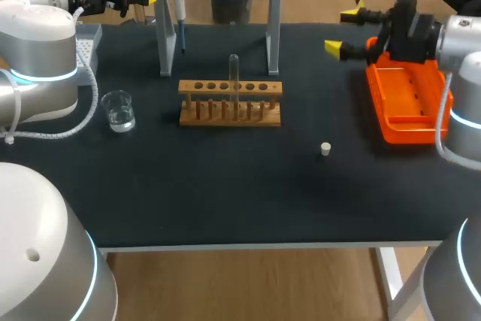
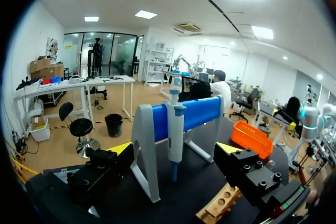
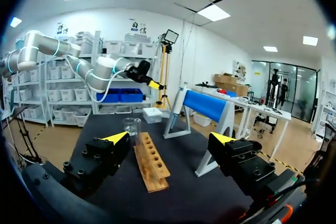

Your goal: Invert the test tube, pick up the pipette, mount the tip to pipette, aspirate from beaker and dispense into the tube, eject the tip, return the pipette, and cap with the stopper.

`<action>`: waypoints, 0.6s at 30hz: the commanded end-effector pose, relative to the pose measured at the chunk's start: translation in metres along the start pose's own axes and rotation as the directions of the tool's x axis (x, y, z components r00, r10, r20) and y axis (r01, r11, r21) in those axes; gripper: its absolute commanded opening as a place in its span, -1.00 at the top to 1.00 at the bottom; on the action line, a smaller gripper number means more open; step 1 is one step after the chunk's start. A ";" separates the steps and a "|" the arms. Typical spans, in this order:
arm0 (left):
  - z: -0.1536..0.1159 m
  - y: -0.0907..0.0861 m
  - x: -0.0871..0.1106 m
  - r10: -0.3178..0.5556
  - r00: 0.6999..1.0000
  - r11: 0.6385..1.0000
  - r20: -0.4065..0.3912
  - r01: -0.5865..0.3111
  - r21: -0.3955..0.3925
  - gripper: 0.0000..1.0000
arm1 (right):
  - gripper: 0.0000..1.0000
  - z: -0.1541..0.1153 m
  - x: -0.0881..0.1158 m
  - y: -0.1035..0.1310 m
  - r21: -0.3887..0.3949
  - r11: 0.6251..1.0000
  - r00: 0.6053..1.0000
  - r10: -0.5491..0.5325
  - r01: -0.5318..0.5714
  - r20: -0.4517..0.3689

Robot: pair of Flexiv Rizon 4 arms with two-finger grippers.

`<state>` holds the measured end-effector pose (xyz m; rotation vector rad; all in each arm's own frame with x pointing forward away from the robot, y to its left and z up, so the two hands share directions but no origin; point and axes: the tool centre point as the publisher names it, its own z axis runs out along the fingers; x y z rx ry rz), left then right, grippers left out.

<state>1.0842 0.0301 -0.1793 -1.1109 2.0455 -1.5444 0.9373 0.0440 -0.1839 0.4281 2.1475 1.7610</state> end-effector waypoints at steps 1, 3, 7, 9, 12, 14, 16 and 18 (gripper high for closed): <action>0.001 0.002 0.000 0.002 1.000 1.000 0.002 -0.002 0.007 -1.00 | -1.00 0.004 0.016 -0.008 -0.017 1.000 1.000 -0.004 0.004 0.010; 0.001 0.002 0.000 0.002 1.000 1.000 0.002 -0.002 0.007 -1.00 | -1.00 0.009 0.023 -0.012 -0.019 1.000 1.000 -0.001 0.001 0.008; 0.001 0.002 0.000 0.002 1.000 1.000 0.002 -0.002 0.007 -1.00 | -1.00 0.020 0.036 -0.022 -0.026 1.000 1.000 -0.008 0.008 0.013; 0.001 0.002 0.000 0.002 1.000 1.000 0.002 -0.002 0.007 -1.00 | -1.00 0.024 0.041 -0.027 -0.025 1.000 1.000 -0.009 0.010 0.012; 0.001 0.002 0.000 0.002 1.000 1.000 0.002 -0.002 0.007 -1.00 | -1.00 0.028 0.049 -0.035 -0.016 1.000 1.000 -0.015 0.015 0.009; 0.001 0.002 0.000 0.002 1.000 1.000 0.002 -0.002 0.007 -1.00 | -1.00 0.027 0.054 -0.040 -0.006 1.000 1.000 -0.011 0.011 0.008; 0.001 0.002 0.000 0.002 1.000 1.000 0.002 -0.002 0.007 -1.00 | -1.00 0.024 0.059 -0.045 0.006 1.000 1.000 -0.011 0.011 0.008; 0.001 0.002 0.000 0.002 1.000 1.000 0.002 -0.002 0.007 -1.00 | -1.00 0.023 0.063 -0.049 0.014 1.000 1.000 -0.020 0.020 0.003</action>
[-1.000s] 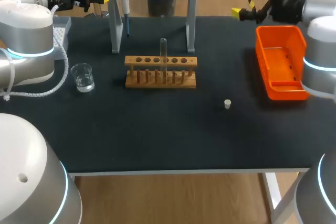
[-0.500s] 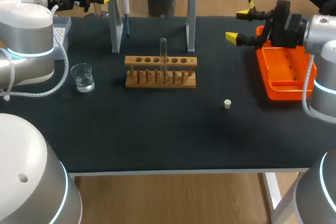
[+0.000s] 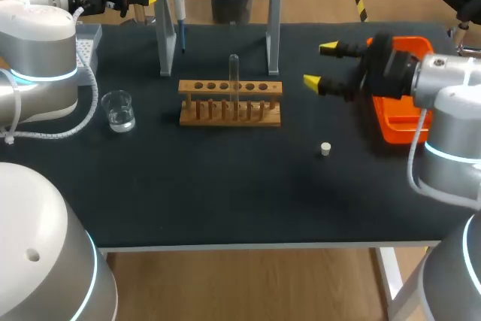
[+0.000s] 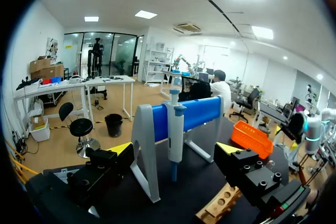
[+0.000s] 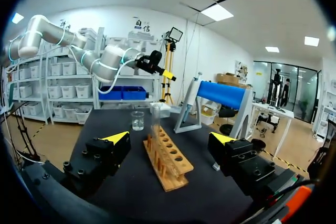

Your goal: Invert the test tube, pick up the pipette, mount the tip to pipette, aspirate from beaker and dispense into the tube, eject the tip, return the pipette, and cap with the stopper.

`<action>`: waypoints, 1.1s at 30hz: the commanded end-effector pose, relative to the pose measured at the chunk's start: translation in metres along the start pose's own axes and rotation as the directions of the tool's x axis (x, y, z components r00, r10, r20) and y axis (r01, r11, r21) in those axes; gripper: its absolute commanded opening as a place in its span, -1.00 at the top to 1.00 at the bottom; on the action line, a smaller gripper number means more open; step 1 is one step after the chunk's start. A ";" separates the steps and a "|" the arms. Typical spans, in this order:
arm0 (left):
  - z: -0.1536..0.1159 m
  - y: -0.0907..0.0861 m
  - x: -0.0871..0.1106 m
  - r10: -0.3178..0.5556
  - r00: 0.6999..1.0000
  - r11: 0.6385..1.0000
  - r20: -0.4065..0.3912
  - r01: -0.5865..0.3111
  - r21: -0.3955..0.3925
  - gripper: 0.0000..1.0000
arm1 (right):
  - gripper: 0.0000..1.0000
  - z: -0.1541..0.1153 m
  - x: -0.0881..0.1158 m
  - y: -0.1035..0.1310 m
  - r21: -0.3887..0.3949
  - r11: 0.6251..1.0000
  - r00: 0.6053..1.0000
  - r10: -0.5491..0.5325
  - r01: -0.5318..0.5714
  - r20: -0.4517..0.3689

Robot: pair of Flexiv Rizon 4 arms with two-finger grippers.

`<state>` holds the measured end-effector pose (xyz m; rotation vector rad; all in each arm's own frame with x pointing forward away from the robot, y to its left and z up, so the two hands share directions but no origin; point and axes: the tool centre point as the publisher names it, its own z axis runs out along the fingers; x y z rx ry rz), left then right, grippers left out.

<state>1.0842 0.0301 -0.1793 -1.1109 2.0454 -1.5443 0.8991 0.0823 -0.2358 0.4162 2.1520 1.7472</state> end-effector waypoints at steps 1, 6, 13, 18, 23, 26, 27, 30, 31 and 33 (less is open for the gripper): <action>0.001 0.002 0.000 0.002 1.000 1.000 0.002 -0.002 0.007 -1.00 | -1.00 -0.004 0.010 -0.005 0.008 1.000 1.000 -0.010 0.010 0.003; 0.001 0.002 0.000 0.002 1.000 1.000 0.002 -0.002 0.007 -1.00 | -1.00 -0.004 0.012 -0.006 0.013 0.999 0.998 -0.034 0.033 0.046; 0.001 0.002 0.000 0.002 1.000 1.000 0.002 -0.002 0.007 -1.00 | -1.00 -0.005 0.012 -0.006 0.017 0.999 0.998 -0.041 0.040 0.049; 0.001 0.002 0.000 0.002 1.000 1.000 0.002 -0.002 0.007 -1.00 | -1.00 -0.005 0.012 -0.006 0.017 0.999 0.998 -0.041 0.040 0.049; 0.001 0.002 0.000 0.002 1.000 1.000 0.002 -0.002 0.007 -1.00 | -1.00 -0.005 0.012 -0.006 0.017 0.999 0.998 -0.041 0.040 0.049; -0.004 0.004 0.011 0.016 1.000 1.000 0.003 -0.016 0.003 -1.00 | -1.00 -0.005 0.012 -0.006 0.017 0.999 0.998 -0.041 0.040 0.049; -0.009 0.006 0.022 0.030 1.000 0.999 -0.003 -0.030 0.010 -1.00 | -1.00 -0.005 0.012 -0.006 0.017 0.999 0.998 -0.041 0.040 0.049; -0.025 0.016 0.054 0.048 0.999 0.999 -0.004 -0.048 0.010 -1.00 | -1.00 -0.005 0.012 -0.006 0.017 0.999 0.998 -0.041 0.040 0.049; -0.030 0.021 0.065 0.053 0.999 0.999 -0.005 -0.053 0.009 -1.00 | -1.00 -0.005 0.012 -0.006 0.017 0.999 0.998 -0.041 0.040 0.049; -0.039 0.029 0.085 0.059 0.998 0.998 -0.005 -0.059 0.011 -1.00 | -1.00 -0.005 0.012 -0.006 0.017 0.999 0.998 -0.041 0.040 0.049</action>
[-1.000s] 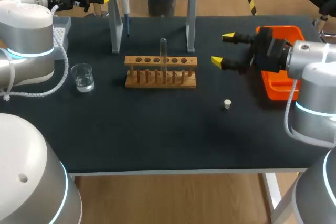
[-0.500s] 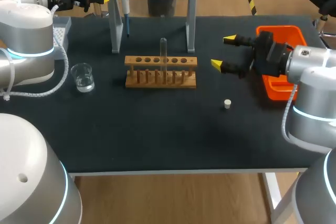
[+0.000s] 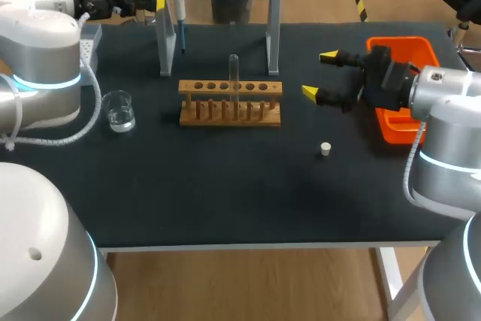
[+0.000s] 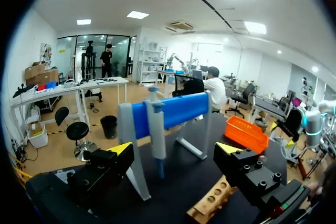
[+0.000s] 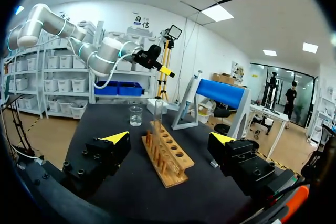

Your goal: Invert the test tube, pick up the pipette, mount the tip to pipette, aspirate from beaker and dispense into the tube, eject the tip, return the pipette, and cap with the stopper.

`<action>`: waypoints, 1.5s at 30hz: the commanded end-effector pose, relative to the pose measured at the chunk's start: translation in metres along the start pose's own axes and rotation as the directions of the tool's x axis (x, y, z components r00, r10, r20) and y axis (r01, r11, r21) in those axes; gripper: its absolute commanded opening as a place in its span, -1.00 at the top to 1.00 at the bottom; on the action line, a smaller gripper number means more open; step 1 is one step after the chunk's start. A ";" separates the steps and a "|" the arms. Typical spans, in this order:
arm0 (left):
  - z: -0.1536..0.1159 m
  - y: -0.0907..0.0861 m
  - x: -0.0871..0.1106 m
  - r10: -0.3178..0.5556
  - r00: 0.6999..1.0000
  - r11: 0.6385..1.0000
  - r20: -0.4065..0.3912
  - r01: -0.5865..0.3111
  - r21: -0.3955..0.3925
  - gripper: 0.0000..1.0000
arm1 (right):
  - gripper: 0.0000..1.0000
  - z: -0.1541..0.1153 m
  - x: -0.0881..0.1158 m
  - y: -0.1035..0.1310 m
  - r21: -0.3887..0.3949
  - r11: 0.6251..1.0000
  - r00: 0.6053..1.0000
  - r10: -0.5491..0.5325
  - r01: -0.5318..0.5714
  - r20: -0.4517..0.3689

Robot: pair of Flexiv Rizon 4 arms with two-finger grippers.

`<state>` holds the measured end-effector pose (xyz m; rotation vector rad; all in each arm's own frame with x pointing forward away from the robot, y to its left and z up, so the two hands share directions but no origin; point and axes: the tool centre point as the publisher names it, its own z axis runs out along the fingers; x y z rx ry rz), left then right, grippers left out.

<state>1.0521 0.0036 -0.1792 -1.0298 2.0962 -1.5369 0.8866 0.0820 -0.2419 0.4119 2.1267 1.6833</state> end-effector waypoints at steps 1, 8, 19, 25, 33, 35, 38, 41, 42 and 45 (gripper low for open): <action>-0.036 0.022 0.056 0.006 1.000 1.000 0.031 -0.006 0.024 -1.00 | -1.00 0.000 0.000 0.000 0.001 1.000 1.000 0.000 0.000 0.001; -0.051 0.048 0.106 0.110 0.993 0.993 -0.043 -0.108 0.051 -1.00 | -1.00 0.000 0.000 0.000 0.001 1.000 1.000 0.000 0.000 0.001; -0.055 0.081 0.149 0.170 0.978 0.985 -0.122 -0.165 0.048 -1.00 | -1.00 0.000 0.000 0.000 0.001 1.000 1.000 0.000 0.000 0.001; -0.054 0.091 0.157 0.226 0.964 0.974 -0.140 -0.227 0.005 -1.00 | -1.00 0.000 0.000 0.000 0.001 1.000 1.000 0.000 0.000 0.001; -0.060 0.099 0.163 0.234 0.963 0.972 -0.137 -0.235 0.010 -1.00 | -1.00 0.000 0.000 0.000 0.001 1.000 1.000 0.000 0.000 0.001; -0.060 0.099 0.163 0.234 0.963 0.972 -0.137 -0.235 0.010 -1.00 | -1.00 0.000 0.000 0.000 0.001 1.000 1.000 0.000 0.000 0.001; -0.060 0.099 0.163 0.234 0.963 0.972 -0.137 -0.235 0.010 -1.00 | -1.00 0.000 0.000 0.000 0.001 1.000 1.000 0.000 0.000 0.001; -0.060 0.099 0.163 0.234 0.963 0.972 -0.137 -0.235 0.010 -1.00 | -1.00 0.000 0.000 0.000 0.001 1.000 1.000 0.000 0.000 0.001; -0.060 0.099 0.163 0.234 0.963 0.972 -0.137 -0.235 0.010 -1.00 | -1.00 0.000 0.000 0.000 0.001 1.000 1.000 0.000 0.000 0.001; -0.060 0.099 0.163 0.234 0.963 0.972 -0.137 -0.235 0.010 -1.00 | -1.00 0.000 0.000 0.000 0.001 1.000 1.000 0.000 0.000 0.001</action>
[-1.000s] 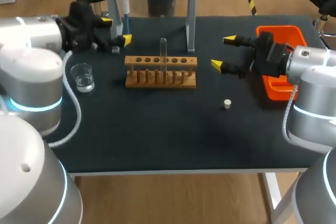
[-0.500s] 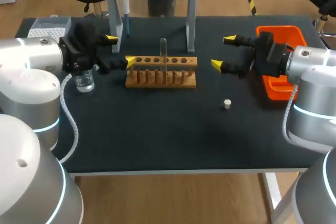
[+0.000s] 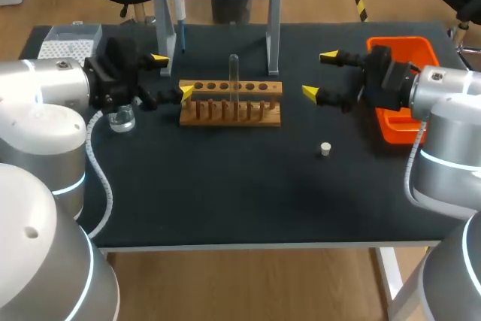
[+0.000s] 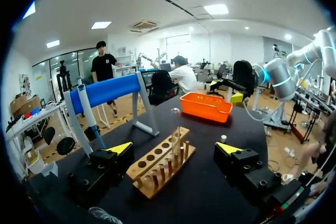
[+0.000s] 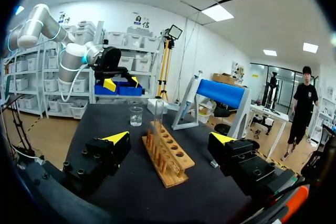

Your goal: Invert the test tube, pick up the pipette, mount the tip to pipette, aspirate from beaker and dispense into the tube, eject the tip, return the pipette, and cap with the stopper.

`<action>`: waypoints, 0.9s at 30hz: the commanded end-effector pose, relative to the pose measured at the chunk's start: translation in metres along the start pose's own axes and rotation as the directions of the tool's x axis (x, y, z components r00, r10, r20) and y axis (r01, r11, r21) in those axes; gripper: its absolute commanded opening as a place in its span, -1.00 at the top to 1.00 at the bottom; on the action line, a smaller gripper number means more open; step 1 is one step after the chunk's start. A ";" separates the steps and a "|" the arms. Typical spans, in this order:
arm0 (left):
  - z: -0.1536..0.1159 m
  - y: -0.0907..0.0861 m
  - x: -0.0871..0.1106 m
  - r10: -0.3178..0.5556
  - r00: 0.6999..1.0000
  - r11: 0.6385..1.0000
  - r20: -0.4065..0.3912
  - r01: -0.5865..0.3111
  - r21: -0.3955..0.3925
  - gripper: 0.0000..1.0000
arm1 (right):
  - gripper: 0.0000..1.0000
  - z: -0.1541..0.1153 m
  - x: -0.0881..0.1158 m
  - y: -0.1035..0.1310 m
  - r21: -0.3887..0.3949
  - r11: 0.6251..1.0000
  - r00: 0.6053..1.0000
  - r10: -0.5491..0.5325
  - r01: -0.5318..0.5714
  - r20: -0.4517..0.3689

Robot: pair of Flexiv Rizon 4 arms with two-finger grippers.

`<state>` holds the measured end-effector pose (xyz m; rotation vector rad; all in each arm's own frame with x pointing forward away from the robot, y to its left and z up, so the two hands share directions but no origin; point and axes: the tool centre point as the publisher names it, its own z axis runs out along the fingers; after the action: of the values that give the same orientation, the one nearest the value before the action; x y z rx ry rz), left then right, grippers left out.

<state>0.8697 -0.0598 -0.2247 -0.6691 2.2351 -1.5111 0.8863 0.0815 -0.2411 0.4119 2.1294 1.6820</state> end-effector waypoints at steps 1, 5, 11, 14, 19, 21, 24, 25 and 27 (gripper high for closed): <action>0.000 0.003 0.001 0.002 1.000 1.000 0.002 -0.002 0.011 -1.00 | -1.00 0.000 0.001 -0.001 -0.001 1.000 1.000 -0.001 0.001 0.002; 0.000 0.003 0.001 0.002 1.000 1.000 0.002 -0.002 0.011 -1.00 | -1.00 0.000 0.001 -0.001 -0.001 1.000 1.000 -0.001 0.001 0.002; 0.000 0.003 0.001 0.002 1.000 1.000 0.002 -0.002 0.011 -1.00 | -1.00 0.002 0.000 0.000 -0.010 1.000 1.000 0.001 -0.001 -0.019; 0.000 0.003 0.001 0.002 1.000 1.000 0.002 -0.002 0.011 -1.00 | -1.00 0.010 -0.002 0.003 -0.051 0.999 0.995 -0.013 0.009 -0.098; 0.000 0.003 0.001 0.002 1.000 1.000 0.002 -0.002 0.011 -1.00 | -1.00 0.022 -0.001 0.013 -0.126 0.992 0.972 -0.042 0.013 -0.230; 0.000 0.003 0.001 0.002 1.000 1.000 0.002 -0.002 0.011 -1.00 | -1.00 0.029 -0.001 0.017 -0.152 0.988 0.959 -0.046 0.003 -0.281; 0.000 0.003 0.001 0.002 1.000 1.000 0.002 -0.002 0.011 -1.00 | -1.00 0.039 -0.001 0.020 -0.177 0.984 0.937 -0.052 -0.011 -0.345; 0.000 0.003 0.001 0.002 1.000 1.000 0.002 -0.002 0.011 -1.00 | -1.00 0.042 -0.001 0.021 -0.181 0.983 0.929 -0.055 -0.013 -0.365; 0.000 0.003 0.001 0.002 1.000 1.000 0.002 -0.002 0.011 -1.00 | -1.00 0.049 -0.002 0.022 -0.186 0.982 0.916 -0.047 -0.031 -0.399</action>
<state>0.8695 -0.0599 -0.2249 -0.6686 2.2341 -1.5122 0.8946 0.1208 -0.2240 0.1438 2.1230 2.0084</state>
